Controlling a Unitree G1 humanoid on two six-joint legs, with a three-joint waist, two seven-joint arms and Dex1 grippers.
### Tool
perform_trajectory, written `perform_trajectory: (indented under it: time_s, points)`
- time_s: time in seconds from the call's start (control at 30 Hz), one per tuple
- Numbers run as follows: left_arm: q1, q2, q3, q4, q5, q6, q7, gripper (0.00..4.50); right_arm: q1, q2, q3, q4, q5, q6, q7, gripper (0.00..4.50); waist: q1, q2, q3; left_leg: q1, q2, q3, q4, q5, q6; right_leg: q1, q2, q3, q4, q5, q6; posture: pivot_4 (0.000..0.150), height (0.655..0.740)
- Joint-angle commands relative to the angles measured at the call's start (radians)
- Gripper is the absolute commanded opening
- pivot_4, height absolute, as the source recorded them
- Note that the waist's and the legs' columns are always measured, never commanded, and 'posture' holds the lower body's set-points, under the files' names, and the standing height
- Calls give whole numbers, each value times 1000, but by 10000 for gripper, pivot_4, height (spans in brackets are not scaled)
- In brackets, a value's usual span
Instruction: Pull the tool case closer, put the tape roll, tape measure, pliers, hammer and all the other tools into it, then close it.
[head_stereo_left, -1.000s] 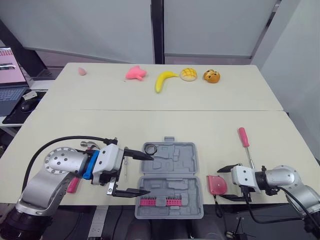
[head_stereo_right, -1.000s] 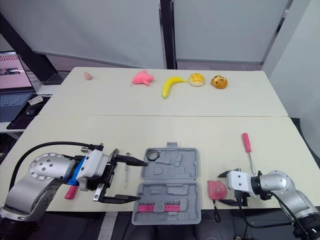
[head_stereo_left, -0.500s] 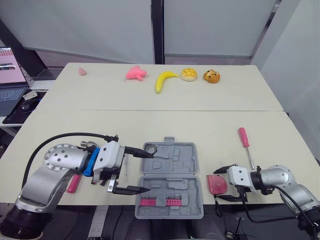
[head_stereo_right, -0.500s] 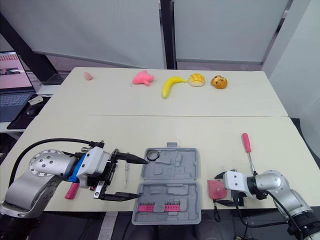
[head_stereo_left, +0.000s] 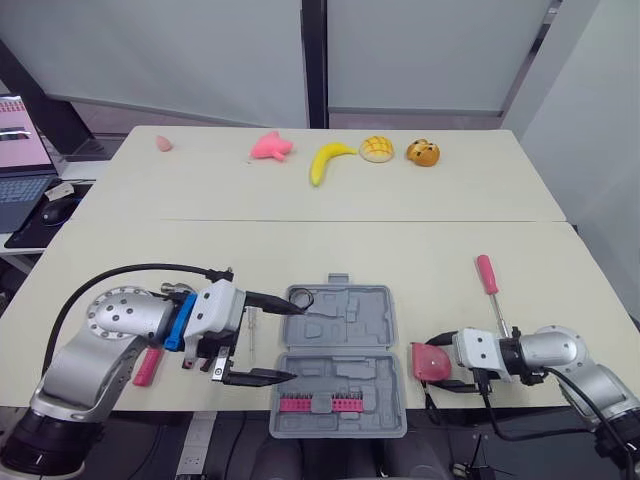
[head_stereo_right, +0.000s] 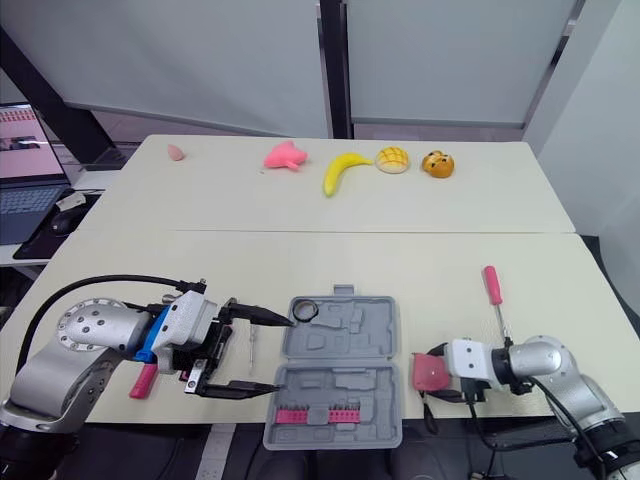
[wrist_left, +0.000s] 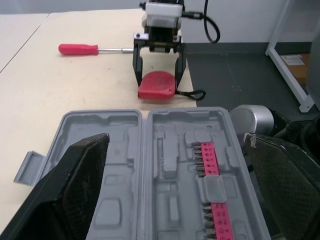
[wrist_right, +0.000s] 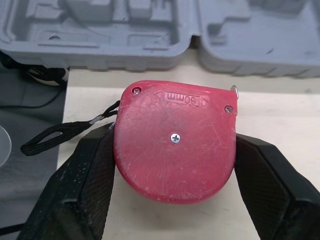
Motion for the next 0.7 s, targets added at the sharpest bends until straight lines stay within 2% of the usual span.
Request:
perform_trajectory:
  time_s: [0.03,0.13,0.3,0.47,0.7]
  points:
    - [-1,12,52,3,-6,10,42,45000,-76,-46,-22,-192,0,196,9,31708,0,1,0,0,0,0,0,0,0,0,0,0,0,0,0,1500,7255]
    - [-20,5,63,13,1,35,91,45000,-236,-58,48,-345,-31,486,51,31707,-8,3,2,0,0,0,0,0,0,0,0,0,1,0,0,1500,7255]
    - [-68,12,29,28,31,57,121,45000,-463,-6,196,-354,-87,709,97,31707,-3,3,2,-1,0,-2,0,0,0,0,0,-2,0,0,0,1500,7255]
    - [-103,11,-4,64,92,58,144,45000,-636,101,335,-192,-152,762,110,31707,-1,3,2,-4,-1,-3,0,0,0,-3,0,-3,-1,0,-1,1500,7255]
    - [-94,-11,-45,91,173,4,177,45000,-694,191,418,12,-221,685,88,31707,-4,4,2,-5,-1,-3,0,0,0,-5,0,-3,0,0,-1,1500,7255]
